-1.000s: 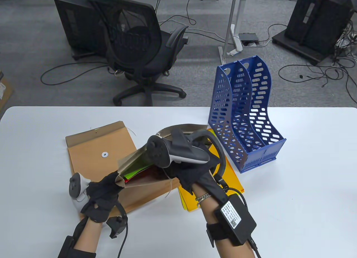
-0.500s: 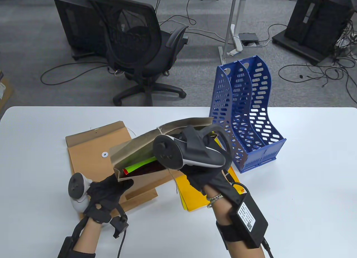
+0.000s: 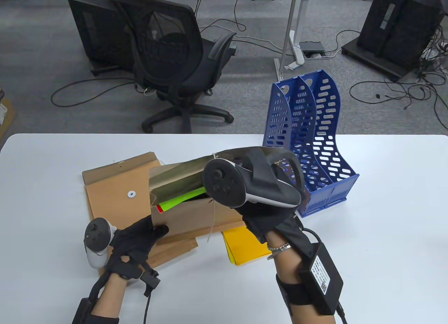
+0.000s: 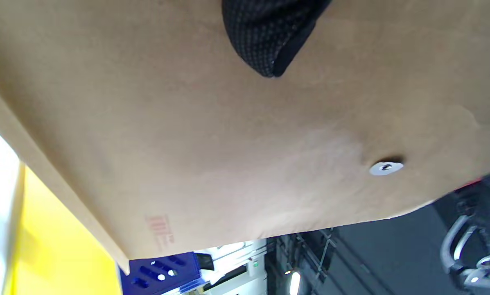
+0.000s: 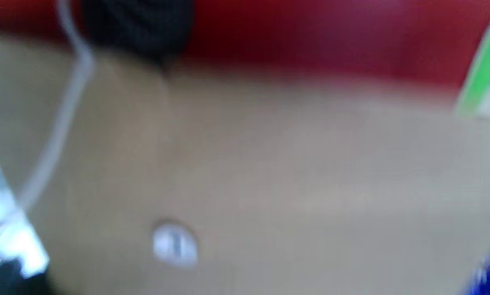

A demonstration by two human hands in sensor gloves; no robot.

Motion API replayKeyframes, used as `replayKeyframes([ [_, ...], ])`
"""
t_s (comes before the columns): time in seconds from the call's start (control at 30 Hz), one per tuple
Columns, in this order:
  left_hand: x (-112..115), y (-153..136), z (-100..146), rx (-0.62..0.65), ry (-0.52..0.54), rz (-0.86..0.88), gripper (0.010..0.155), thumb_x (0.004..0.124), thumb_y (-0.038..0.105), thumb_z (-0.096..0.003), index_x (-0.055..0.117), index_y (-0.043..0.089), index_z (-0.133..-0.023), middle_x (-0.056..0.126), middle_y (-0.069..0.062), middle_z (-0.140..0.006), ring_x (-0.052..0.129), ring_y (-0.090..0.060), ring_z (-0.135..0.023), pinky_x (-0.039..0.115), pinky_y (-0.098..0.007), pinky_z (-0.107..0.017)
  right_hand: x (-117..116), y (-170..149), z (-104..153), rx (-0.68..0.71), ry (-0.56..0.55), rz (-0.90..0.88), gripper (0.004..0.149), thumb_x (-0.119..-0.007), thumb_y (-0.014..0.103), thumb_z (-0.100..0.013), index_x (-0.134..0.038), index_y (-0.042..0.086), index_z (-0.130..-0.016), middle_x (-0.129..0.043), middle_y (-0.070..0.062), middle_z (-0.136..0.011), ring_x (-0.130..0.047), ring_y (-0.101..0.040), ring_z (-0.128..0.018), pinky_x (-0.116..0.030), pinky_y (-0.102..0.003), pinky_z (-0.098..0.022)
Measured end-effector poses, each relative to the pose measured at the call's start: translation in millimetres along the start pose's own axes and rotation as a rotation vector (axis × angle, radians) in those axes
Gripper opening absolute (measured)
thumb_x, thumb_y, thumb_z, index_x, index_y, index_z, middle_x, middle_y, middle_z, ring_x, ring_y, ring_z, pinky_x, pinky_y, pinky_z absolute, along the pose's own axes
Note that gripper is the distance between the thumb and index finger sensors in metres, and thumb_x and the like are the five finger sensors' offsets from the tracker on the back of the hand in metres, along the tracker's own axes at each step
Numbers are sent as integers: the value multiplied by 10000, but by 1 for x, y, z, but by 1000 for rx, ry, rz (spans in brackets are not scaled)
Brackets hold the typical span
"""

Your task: Pull cardstock from document pouches and stack

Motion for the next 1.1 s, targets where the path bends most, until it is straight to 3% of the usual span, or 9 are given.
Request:
replayKeyframes([
  [0.17,-15,-8,5,-36,92,94,469,802,276,-491,778,381,-947,956,44,-921,976,-204,-790,813,-402,-557,37,-14,31,-174,-549,50,393,-776,374,-479,-905,295,-841,-971,-1,-834,-956,-255,-783,-788,-447,-619],
  [0.23,-24,-14,9,-44,144,182,466,794,284,-494,774,376,-950,970,30,-893,994,-209,-742,835,-383,-520,46,-22,47,-241,-705,13,407,-758,382,-503,-856,320,-893,-953,4,-853,-952,-249,-786,-804,-432,-602],
  [0.33,-39,-17,17,-38,243,355,455,793,290,-499,784,354,-948,981,-13,-865,1000,-238,-688,842,-380,-476,46,-31,71,-266,-829,6,471,-750,367,-517,-739,363,-988,-963,-21,-839,-975,-271,-741,-841,-425,-541],
  [0.43,-52,-14,25,-113,252,201,448,784,309,-502,773,364,-946,976,16,-869,1006,-211,-692,851,-360,-481,36,-42,91,-320,-986,66,469,-740,375,-517,-735,357,-985,-986,-7,-804,-1017,-248,-681,-893,-389,-476],
  [0.57,-57,-21,33,-130,301,249,457,783,312,-498,767,343,-954,985,12,-852,1017,-208,-667,862,-352,-457,27,-66,100,-389,-949,-79,463,-739,361,-528,-737,333,-990,-985,-18,-802,-1018,-255,-671,-896,-387,-463],
  [0.67,-59,-25,34,-138,317,305,464,781,310,-498,759,326,-961,986,8,-846,1021,-209,-654,865,-350,-448,17,-85,109,-475,-1009,-100,471,-742,347,-523,-739,288,-990,-994,-35,-777,-1031,-263,-633,-907,-384,-425],
  [0.83,-68,-27,40,-121,367,384,467,773,314,-508,739,327,-974,974,12,-859,1012,-206,-670,860,-348,-460,-23,-104,118,-454,-911,-156,456,-729,333,-532,-735,319,-987,-974,-42,-810,-1035,-263,-641,-928,-367,-420],
  [0.93,-77,-28,47,-110,405,430,467,762,321,-521,716,339,-985,957,22,-878,999,-197,-694,853,-344,-481,-79,-104,114,-348,-763,-157,455,-731,306,-526,-719,369,-977,-891,-59,-905,-991,-297,-710,-908,-396,-471],
  [1.1,-89,-28,57,-120,462,451,468,752,325,-533,696,345,-996,941,28,-895,988,-192,-711,846,-341,-497,-192,-97,103,-209,-439,123,465,-701,326,-517,-651,424,-968,-814,-3,-956,-939,-245,-792,-899,-372,-530],
])
Point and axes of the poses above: the tracker on the back of each hand, its own y axis roughly to the thumb side, its own z axis roughly from the fingertips to the wrist, x = y × z, the point moved 1 cm from there along -z, roughly from the wrist to the fingertips
